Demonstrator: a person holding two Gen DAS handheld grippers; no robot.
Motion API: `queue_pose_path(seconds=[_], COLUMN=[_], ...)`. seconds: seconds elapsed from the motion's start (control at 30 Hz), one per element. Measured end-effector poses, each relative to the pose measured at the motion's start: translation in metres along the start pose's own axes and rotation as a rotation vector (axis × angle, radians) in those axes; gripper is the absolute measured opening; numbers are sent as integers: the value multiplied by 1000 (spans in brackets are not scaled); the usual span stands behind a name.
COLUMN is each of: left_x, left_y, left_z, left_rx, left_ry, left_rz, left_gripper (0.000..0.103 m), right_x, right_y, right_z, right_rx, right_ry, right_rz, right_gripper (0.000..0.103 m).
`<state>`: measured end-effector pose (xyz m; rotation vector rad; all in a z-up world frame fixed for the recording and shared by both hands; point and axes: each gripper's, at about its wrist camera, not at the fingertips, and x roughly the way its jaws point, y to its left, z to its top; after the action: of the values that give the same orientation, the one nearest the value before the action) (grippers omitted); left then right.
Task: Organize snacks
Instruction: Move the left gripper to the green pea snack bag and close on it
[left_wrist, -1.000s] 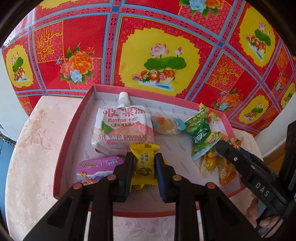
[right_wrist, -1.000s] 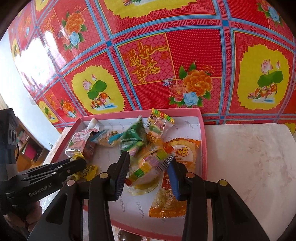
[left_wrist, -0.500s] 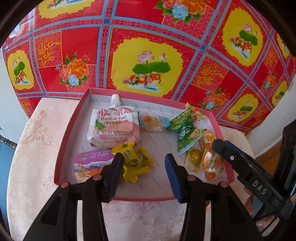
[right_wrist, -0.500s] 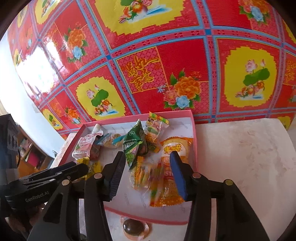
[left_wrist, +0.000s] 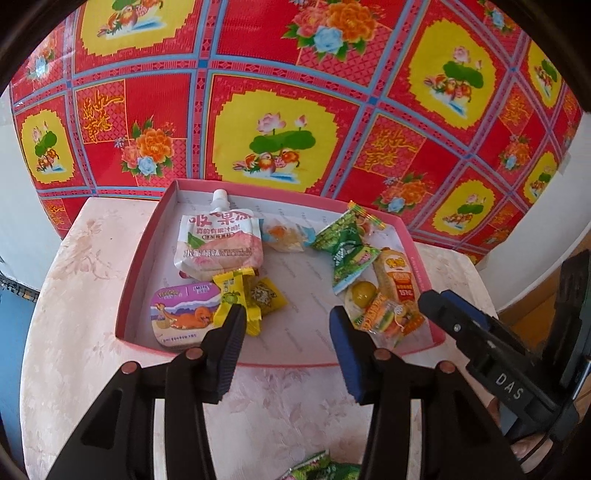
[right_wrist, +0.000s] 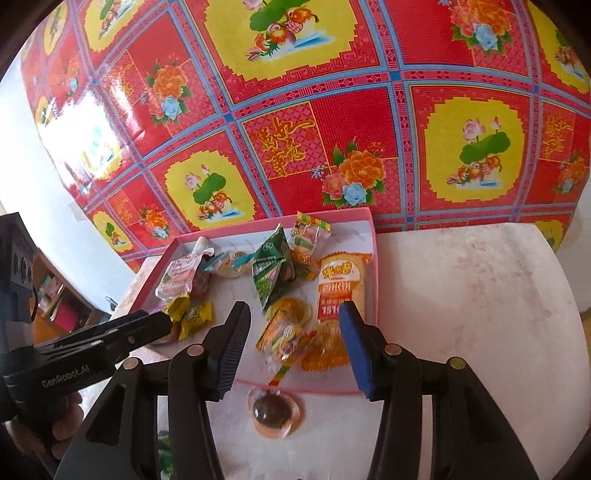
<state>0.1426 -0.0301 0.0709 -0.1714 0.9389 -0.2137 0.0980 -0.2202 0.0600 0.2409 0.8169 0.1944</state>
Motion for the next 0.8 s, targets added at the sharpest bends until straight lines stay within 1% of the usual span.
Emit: queue_pose_path(seconds=[0.17,0.4,0.8], left_x=[-10,-23,-42], left_y=[-4,-6,-11], left_z=[-8,-23,-47], left_rx=[10,18,32], left_ry=[1,6,11], left_rz=[4,9,-20], left_gripper=[49,49,49], right_x=[-13,-32,-55], right_y=[1,4,12], right_z=[-12,-25,-43], right_rx=[1,1,-6], right_ry=[12,7,3], right_rz=[-14,-38,-64], right_gripper=[51,51,51])
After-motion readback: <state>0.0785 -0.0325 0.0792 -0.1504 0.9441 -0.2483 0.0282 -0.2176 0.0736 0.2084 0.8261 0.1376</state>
